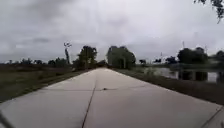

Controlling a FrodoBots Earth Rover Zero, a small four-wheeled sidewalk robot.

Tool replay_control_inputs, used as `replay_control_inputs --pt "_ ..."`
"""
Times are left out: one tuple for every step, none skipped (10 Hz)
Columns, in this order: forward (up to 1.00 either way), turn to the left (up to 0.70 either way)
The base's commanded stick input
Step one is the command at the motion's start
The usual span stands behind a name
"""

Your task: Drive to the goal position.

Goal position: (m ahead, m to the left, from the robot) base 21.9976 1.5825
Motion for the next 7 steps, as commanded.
replay_control_inputs --pt "0.85 0.0" --pt "0.85 0.0" --pt "0.85 0.0" --pt "0.85 0.0" --pt "0.85 0.34" --pt "0.85 0.34" --pt "0.85 0.34"
